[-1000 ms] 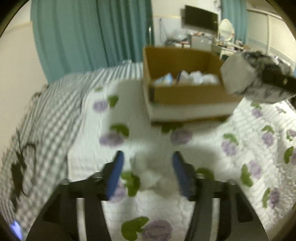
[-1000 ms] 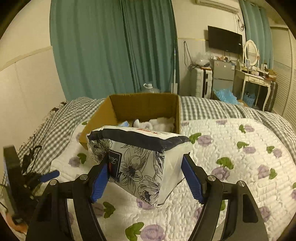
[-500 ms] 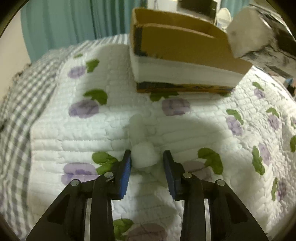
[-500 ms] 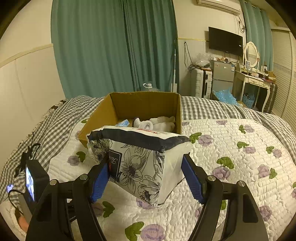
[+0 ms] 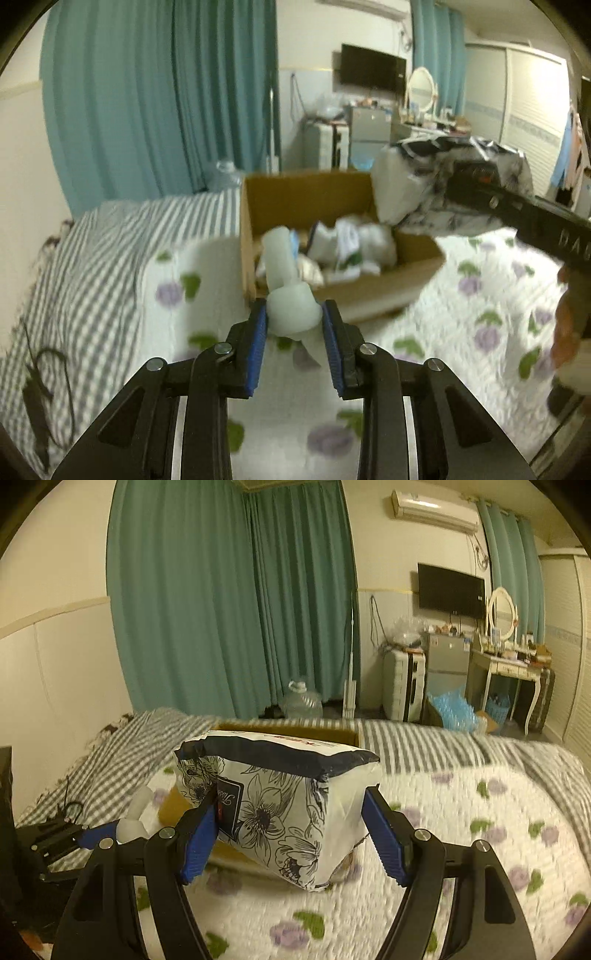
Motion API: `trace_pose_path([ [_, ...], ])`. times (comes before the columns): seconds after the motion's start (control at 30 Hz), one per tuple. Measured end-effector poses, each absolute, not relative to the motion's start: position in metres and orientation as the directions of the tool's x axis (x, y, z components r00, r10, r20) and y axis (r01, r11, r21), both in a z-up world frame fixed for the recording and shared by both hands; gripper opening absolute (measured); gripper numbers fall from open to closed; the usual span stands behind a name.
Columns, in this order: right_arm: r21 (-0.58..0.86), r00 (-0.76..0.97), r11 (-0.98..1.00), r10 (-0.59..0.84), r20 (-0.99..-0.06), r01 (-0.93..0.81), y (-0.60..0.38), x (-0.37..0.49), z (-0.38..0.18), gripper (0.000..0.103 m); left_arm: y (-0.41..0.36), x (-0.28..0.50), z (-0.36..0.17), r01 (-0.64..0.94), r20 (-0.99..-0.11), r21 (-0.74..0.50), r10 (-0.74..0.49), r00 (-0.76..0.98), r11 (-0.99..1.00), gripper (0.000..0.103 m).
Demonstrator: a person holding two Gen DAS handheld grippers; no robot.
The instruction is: Organize soft objects
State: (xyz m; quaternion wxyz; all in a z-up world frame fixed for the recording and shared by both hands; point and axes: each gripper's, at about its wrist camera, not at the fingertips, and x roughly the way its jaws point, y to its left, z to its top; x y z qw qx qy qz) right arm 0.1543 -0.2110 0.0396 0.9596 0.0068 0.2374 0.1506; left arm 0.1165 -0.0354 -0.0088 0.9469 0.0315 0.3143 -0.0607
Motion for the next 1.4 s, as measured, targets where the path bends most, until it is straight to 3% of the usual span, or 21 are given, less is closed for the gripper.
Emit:
trace_pose_path([
  [0.3,0.075,0.846,0.948,0.309,-0.435,-0.308,-0.203,0.223,0.036,0.075,-0.057,0.19,-0.011,0.09,-0.607,0.074,-0.027,0.794,0.993,0.029],
  [0.4,0.123,0.835,0.945,0.325,-0.445,-0.303,-0.206,0.247,0.022,0.08,-0.062,0.214,-0.025,0.081,-0.621,0.078,-0.015,0.784,0.994,0.035],
  [0.5,0.163,0.825,0.936,0.351,-0.444,-0.311,-0.208,0.259,0.01,0.088,-0.068,0.223,-0.034,0.095,-0.618,0.089,-0.02,0.786,0.992,0.035],
  [0.57,0.181,0.828,0.934,0.357,-0.432,-0.308,-0.211,0.262,0.006,0.099,-0.072,0.226,-0.039,0.095,-0.621,0.115,-0.003,0.784,0.989,0.043],
  [0.63,0.185,0.834,0.936,0.351,-0.426,-0.299,-0.213,0.262,0.006,0.1,-0.072,0.226,-0.041,0.068,-0.619,0.14,0.034,0.784,0.988,0.057],
  [0.83,0.161,0.861,0.95,0.309,-0.403,-0.266,-0.223,0.241,0.037,0.1,-0.063,0.202,-0.015,0.031,-0.608,0.116,0.046,0.793,0.993,0.057],
  [1.07,0.101,0.913,0.964,0.265,-0.311,-0.246,-0.244,0.17,0.134,0.101,-0.058,0.137,0.082,0.012,-0.476,0.087,0.03,0.879,0.996,0.058],
  [1.13,0.089,0.924,0.962,0.274,-0.266,-0.26,-0.251,0.14,0.167,0.101,-0.058,0.114,0.111,0.011,-0.422,0.082,0.024,0.906,0.997,0.074],
  [1.17,0.079,0.931,0.962,0.273,-0.244,-0.261,-0.255,0.124,0.183,0.102,-0.059,0.098,0.13,0.008,-0.379,0.08,0.023,0.925,0.997,0.076],
  [1.4,-0.04,0.949,0.96,0.266,-0.167,-0.277,-0.271,0.03,0.253,0.103,-0.061,0.01,0.202,0.005,-0.194,0.055,0.006,0.981,0.998,0.08],
])
